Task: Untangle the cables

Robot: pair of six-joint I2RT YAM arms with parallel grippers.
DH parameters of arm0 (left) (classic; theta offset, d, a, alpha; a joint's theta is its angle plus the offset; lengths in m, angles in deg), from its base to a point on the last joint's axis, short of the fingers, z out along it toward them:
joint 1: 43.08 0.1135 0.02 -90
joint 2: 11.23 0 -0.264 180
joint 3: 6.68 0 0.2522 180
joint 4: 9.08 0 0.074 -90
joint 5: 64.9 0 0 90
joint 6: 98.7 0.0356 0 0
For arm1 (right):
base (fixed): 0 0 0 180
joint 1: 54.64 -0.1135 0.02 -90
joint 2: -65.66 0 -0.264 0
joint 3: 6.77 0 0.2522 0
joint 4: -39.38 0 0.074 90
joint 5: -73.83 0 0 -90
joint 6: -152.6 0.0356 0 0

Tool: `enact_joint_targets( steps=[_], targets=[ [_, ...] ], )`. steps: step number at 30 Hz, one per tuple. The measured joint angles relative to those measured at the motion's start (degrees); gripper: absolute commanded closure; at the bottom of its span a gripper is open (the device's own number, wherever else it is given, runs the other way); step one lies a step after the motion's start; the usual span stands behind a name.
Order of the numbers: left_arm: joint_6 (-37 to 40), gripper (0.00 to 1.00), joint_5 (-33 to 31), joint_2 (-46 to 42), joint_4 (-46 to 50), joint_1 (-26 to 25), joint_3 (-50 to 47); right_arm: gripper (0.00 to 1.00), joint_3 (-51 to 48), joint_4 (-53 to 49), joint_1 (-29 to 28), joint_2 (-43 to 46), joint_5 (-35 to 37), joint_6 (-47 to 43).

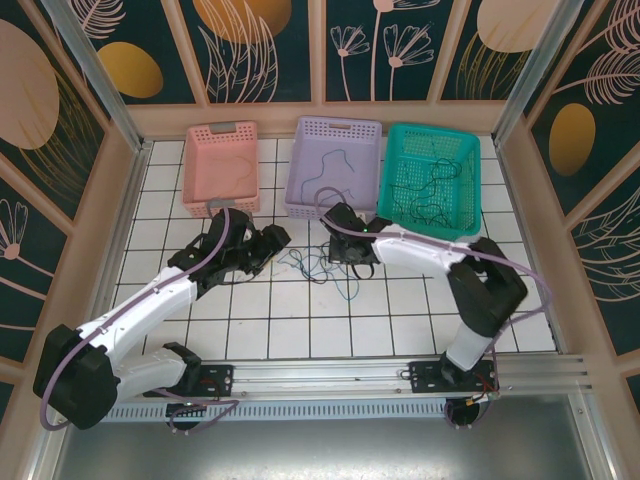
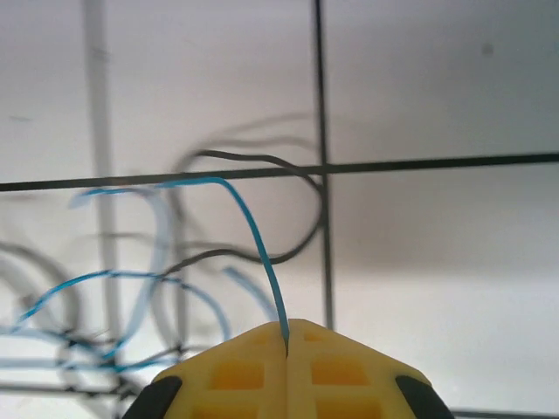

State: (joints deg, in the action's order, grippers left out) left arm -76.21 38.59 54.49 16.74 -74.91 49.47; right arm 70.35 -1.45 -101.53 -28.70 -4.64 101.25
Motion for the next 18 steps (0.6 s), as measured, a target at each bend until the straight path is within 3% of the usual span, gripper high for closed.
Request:
enact_joint_targets(
  steps=[6, 15, 18],
  targets=[
    [0.0, 0.32, 0.9, 1.1, -0.3, 0.0, 1.0, 1.0, 1.9, -2.4, -0.5, 12.1, 3.0, -2.4],
    [0.9, 0.3, 3.1, 6.5, -2.9, 0.0, 9.5, 1.0, 7.2, -3.6, 3.7, 14.1, -2.7, -5.1],
    [0.0, 0.37, 4.9, 8.0, -5.6, 0.0, 12.0, 1.0, 7.2, -3.3, 5.0, 15.3, -6.4, -5.6]
  ],
)
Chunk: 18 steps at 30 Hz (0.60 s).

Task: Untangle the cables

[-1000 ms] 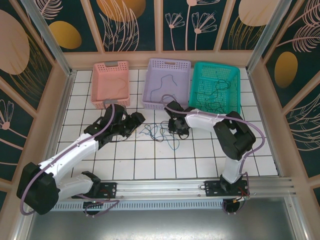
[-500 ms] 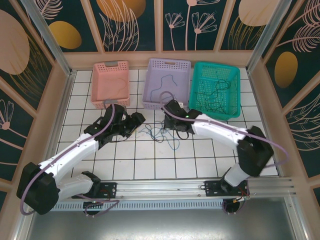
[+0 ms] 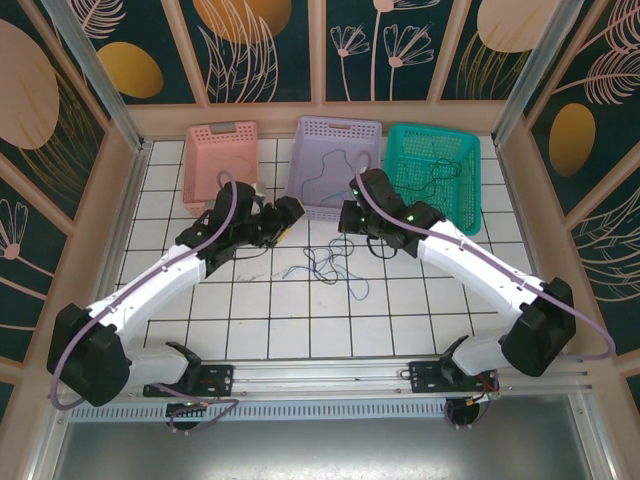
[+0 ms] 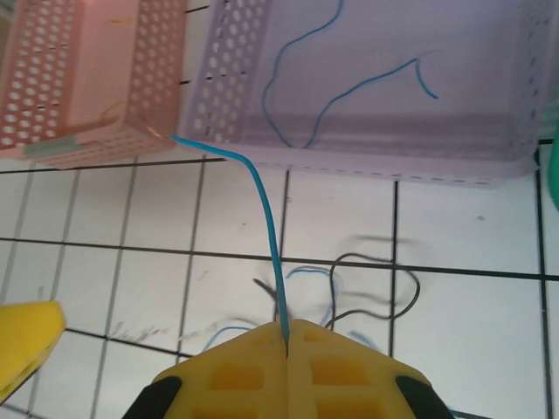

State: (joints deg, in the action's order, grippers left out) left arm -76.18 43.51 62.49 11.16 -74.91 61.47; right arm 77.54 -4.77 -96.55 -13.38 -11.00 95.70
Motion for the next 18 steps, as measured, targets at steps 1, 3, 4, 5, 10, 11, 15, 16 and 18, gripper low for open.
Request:
enact_joint_targets(
  steps=[1, 3, 4, 5, 10, 11, 15, 16, 18],
  targets=[
    [-0.2, 0.38, 0.7, 0.4, -0.9, 0.0, 0.7, 1.0, 0.0, 0.2, 0.7, 0.5, -1.1, 0.0],
    [-0.3, 0.47, 2.1, 1.6, -2.3, 0.0, 2.6, 1.0, 0.0, 0.8, 3.5, 2.0, -4.0, 0.3],
    [-0.3, 0.51, 2.4, 2.1, -2.7, 0.0, 3.3, 1.0, 0.1, 1.2, 4.8, 2.5, -5.1, 0.5],
    [-0.1, 0.56, 2.7, 2.7, -2.8, 0.0, 3.9, 1.0, 0.4, 1.3, 6.3, 3.0, -6.3, 0.7],
    [0.5, 0.52, 4.3, 6.3, -2.9, -0.1, 4.5, 1.0, 2.9, 1.9, 9.1, 3.3, -10.3, 1.9],
    [0.5, 0.48, 4.3, 7.5, -2.8, -0.3, 4.4, 1.0, 3.3, 2.0, 9.1, 3.5, -11.2, 2.0],
    [0.4, 0.35, 4.4, 11.6, -2.0, -1.1, 4.4, 1.0, 3.3, 2.3, 9.0, 4.9, -13.1, 3.1],
    [0.4, 0.32, 4.3, 12.7, -1.8, -1.4, 4.4, 1.0, 3.3, 2.4, 9.0, 5.4, -13.5, 3.5],
    [0.3, 0.29, 4.5, 14.4, -1.8, -2.1, 4.4, 1.0, 3.4, 2.7, 9.0, 6.3, -14.3, 4.2]
  ],
)
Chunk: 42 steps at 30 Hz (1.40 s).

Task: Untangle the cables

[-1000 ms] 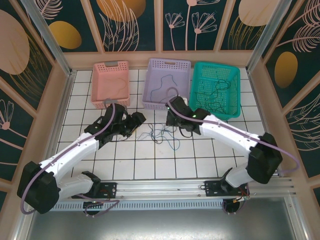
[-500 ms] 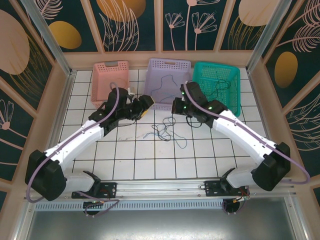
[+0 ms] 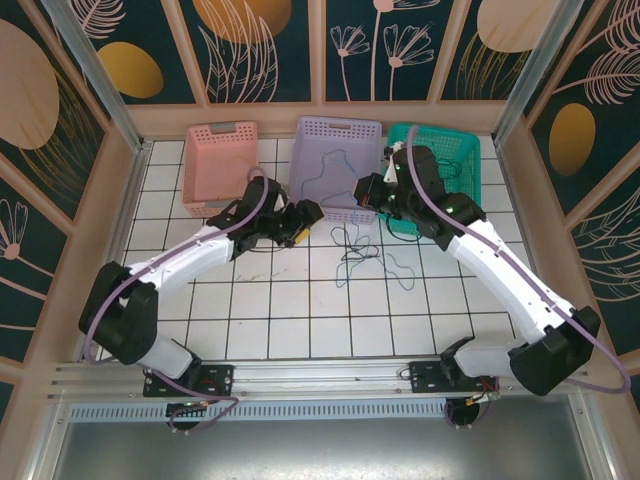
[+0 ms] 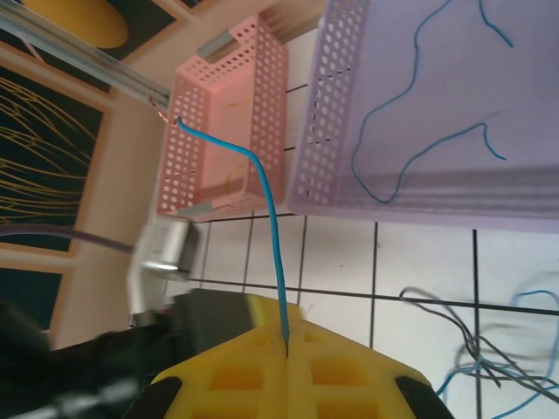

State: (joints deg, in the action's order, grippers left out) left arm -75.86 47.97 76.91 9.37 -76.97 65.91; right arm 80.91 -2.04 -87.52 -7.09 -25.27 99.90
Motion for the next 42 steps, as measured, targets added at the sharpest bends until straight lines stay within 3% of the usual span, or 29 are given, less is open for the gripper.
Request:
enact_joint_targets(
  steps=[7, 21, 29, 35, 42],
  targets=[
    [-0.6, 0.22, 2.2, 5.8, -2.2, -2.6, 0.0, 1.0, 3.0, 1.6, 0.0, 1.1, -1.7, 2.7],
    [-2.0, 0.31, 1.1, 9.6, -2.7, -2.9, 1.5, 1.0, 8.5, 3.3, 0.0, 2.4, -3.0, 6.1],
    [-0.9, 0.38, -8.3, -3.9, 0.5, -2.9, -1.9, 1.0, 10.1, 3.5, 0.8, 2.6, -2.5, 5.4],
    [5.9, 0.45, -11.3, -16.3, -3.7, -2.9, -6.1, 1.0, 10.0, 3.5, 2.9, 2.6, -2.4, 5.0],
    [15.1, 0.33, -11.3, -20.3, -7.5, -2.9, -7.1, 1.0, 10.0, 3.9, 3.3, 2.3, -2.9, 5.0]
  ],
)
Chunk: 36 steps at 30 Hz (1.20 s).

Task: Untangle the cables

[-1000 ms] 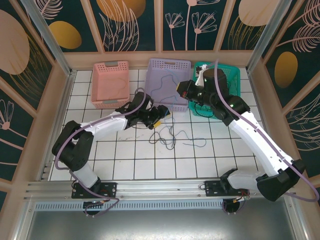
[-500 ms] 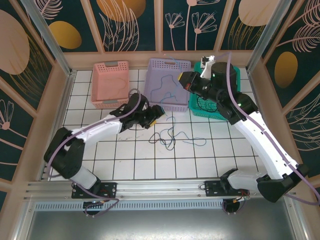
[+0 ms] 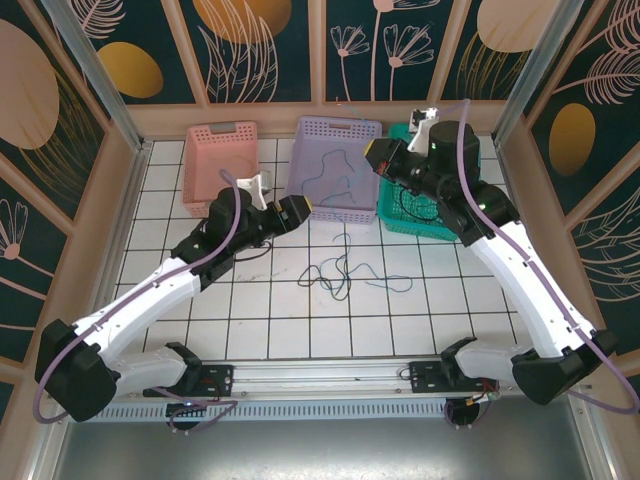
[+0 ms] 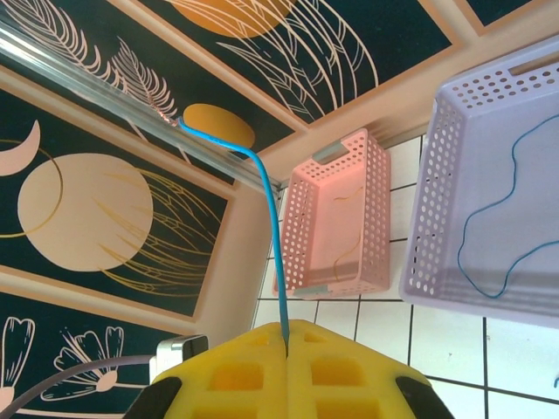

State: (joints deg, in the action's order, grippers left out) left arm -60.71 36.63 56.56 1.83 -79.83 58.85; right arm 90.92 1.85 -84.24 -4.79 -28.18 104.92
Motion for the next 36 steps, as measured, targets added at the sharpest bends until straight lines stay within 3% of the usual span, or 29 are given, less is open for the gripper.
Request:
enact_joint_targets(
  steps=[4, 11, 13, 18, 22, 24, 36],
  targets=[
    [4.2, 0.3, 2.4, 1.1, -1.6, 0.0, 0.5, 1.0, 0.0, 0.0, 0.0, -0.5, -0.9, 0.0],
    [11.6, 0.3, 12.0, 5.3, -7.2, 0.0, 1.3, 1.0, 0.0, 0.0, 0.0, -1.5, -3.0, 0.0],
    [12.9, 0.39, 13.7, 5.8, -7.8, 0.0, 1.3, 1.0, 0.0, 0.0, 0.0, -1.7, -3.5, 0.0],
    [14.7, 0.77, 16.2, 8.5, -9.2, 0.0, 1.6, 1.0, 0.0, 0.0, 0.0, -1.8, -4.5, 0.0],
    [14.2, 0.89, 16.9, 10.2, -9.6, 0.0, 1.6, 1.0, 0.0, 0.2, 0.5, -1.8, -4.7, 0.2],
    [14.0, 1.0, 17.1, 10.4, -9.8, 0.0, 1.6, 1.0, 0.0, 0.9, 1.3, -1.9, -4.8, 0.3],
    [13.9, 1.0, 22.3, 10.1, -10.0, -1.7, 1.5, 1.0, 0.2, 5.6, 5.0, -6.9, -4.0, 0.6]
  ],
)
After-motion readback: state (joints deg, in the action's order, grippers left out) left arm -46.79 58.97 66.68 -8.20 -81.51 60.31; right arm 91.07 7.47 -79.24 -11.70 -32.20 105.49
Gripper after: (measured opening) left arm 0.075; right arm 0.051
